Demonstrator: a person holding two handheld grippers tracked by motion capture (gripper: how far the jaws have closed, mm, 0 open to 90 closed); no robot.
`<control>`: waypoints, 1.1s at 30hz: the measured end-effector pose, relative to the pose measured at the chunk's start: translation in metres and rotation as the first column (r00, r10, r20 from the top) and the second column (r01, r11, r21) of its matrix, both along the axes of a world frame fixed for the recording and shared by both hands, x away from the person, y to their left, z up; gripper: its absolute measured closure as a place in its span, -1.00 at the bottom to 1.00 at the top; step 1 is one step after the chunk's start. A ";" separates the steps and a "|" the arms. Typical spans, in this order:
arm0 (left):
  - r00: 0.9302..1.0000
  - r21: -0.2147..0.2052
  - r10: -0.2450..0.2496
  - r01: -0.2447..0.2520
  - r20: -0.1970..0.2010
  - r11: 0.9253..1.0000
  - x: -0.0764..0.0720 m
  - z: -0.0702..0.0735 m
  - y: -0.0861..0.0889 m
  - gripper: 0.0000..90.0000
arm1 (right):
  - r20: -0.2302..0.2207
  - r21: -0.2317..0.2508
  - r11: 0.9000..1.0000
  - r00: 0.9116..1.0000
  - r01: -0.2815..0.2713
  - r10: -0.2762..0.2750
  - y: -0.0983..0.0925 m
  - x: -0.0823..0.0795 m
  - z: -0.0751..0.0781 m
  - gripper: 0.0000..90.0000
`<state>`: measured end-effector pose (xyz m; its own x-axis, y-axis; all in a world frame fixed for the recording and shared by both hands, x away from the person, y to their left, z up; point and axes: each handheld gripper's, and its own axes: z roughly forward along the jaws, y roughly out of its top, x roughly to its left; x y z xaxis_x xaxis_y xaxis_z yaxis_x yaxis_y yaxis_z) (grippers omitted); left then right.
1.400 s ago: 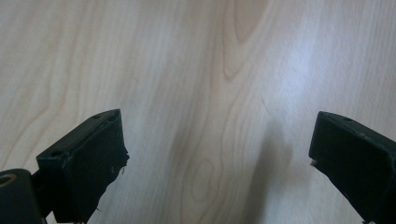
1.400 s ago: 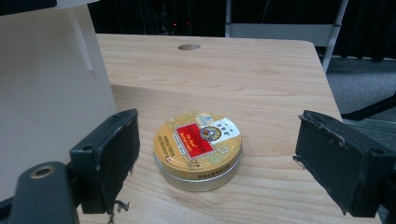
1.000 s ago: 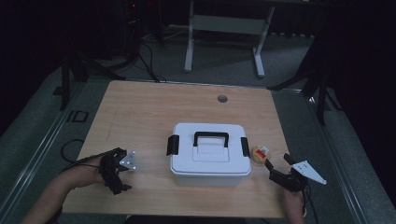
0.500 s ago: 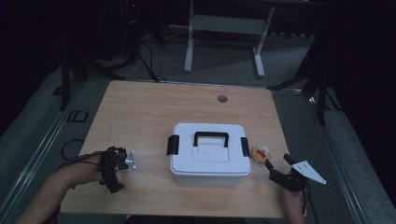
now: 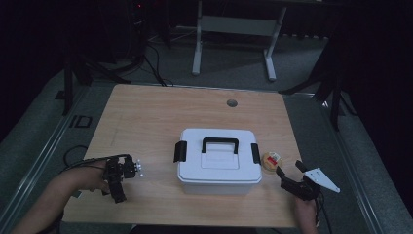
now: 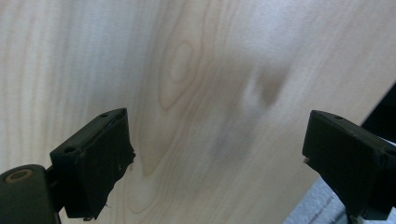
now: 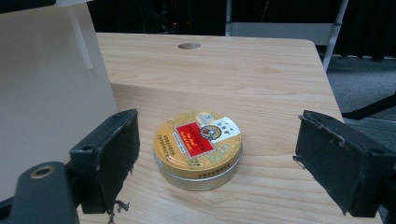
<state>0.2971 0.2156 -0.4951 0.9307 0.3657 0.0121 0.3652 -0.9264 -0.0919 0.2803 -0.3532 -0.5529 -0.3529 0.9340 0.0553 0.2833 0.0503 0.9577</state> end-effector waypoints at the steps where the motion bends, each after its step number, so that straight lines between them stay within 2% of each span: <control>1: 1.000 0.010 -0.005 0.005 0.002 1.000 0.000 0.000 -0.001 -0.84 | 0.000 -0.001 1.000 1.000 0.000 0.000 0.000 0.000 0.000 -0.70; 3: 1.000 0.016 -0.006 0.006 0.003 1.000 0.001 0.001 -0.002 -0.84 | 0.000 -0.001 1.000 1.000 0.000 0.000 0.000 0.000 0.000 -0.70; 6: 1.000 0.000 -0.016 0.016 0.011 1.000 0.002 0.006 -0.003 -0.84 | 0.000 -0.001 1.000 1.000 -0.001 0.001 0.000 0.000 0.000 -0.70; 7: 1.000 -0.005 -0.006 0.006 0.002 1.000 0.002 0.008 -0.003 -0.83 | 0.000 -0.002 1.000 1.000 0.000 0.000 0.000 0.000 0.000 -0.70; 10: 1.000 -0.011 -0.016 0.016 -0.019 1.000 0.003 0.014 -0.004 -0.84 | 0.000 -0.003 1.000 1.000 0.000 0.000 0.000 0.000 0.000 -0.70; 13: 1.000 -0.013 -0.031 0.031 0.002 0.999 0.003 0.021 -0.005 -0.83 | 0.000 -0.003 1.000 1.000 -0.001 0.001 0.000 0.000 0.000 -0.70; 15: 0.999 -0.029 -0.041 0.042 0.021 0.999 0.003 0.027 -0.007 -0.79 | -0.001 -0.003 1.000 1.000 -0.002 0.002 0.000 0.000 0.000 -0.70; 18: 0.998 -0.033 -0.049 0.050 0.031 0.998 0.002 0.033 -0.009 -0.78 | -0.001 -0.003 1.000 1.000 -0.002 0.002 0.000 0.000 0.000 -0.70; 19: 0.999 -0.032 -0.048 0.048 0.021 0.998 0.002 0.035 -0.009 -0.78 | 0.000 -0.003 1.000 1.000 -0.002 0.002 0.000 0.000 0.000 -0.70; 22: 0.997 -0.017 -0.064 0.065 0.032 0.998 0.002 0.041 -0.010 -0.78 | -0.001 -0.003 1.000 1.000 -0.002 0.002 0.000 0.000 0.000 -0.70; 27: 0.998 -0.036 -0.062 0.063 0.024 0.997 0.002 0.053 -0.012 -0.74 | -0.001 -0.003 1.000 1.000 -0.002 0.002 0.000 0.000 0.000 -0.70; 31: 0.997 -0.025 -0.063 0.064 0.035 0.998 0.003 0.060 -0.011 -0.74 | -0.002 -0.003 1.000 1.000 -0.002 0.002 0.000 0.000 0.000 -0.70; 33: 0.998 -0.027 -0.057 0.058 0.027 0.998 0.004 0.065 -0.011 -0.74 | -0.001 -0.004 1.000 1.000 -0.002 0.002 0.001 0.000 0.000 -0.70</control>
<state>0.3013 0.2050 -0.4301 0.9496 0.3124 0.0269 0.3134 -0.9479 -0.0569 0.2805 -0.3526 -0.5529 -0.3551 0.9334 0.0518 0.2845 0.0551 0.9571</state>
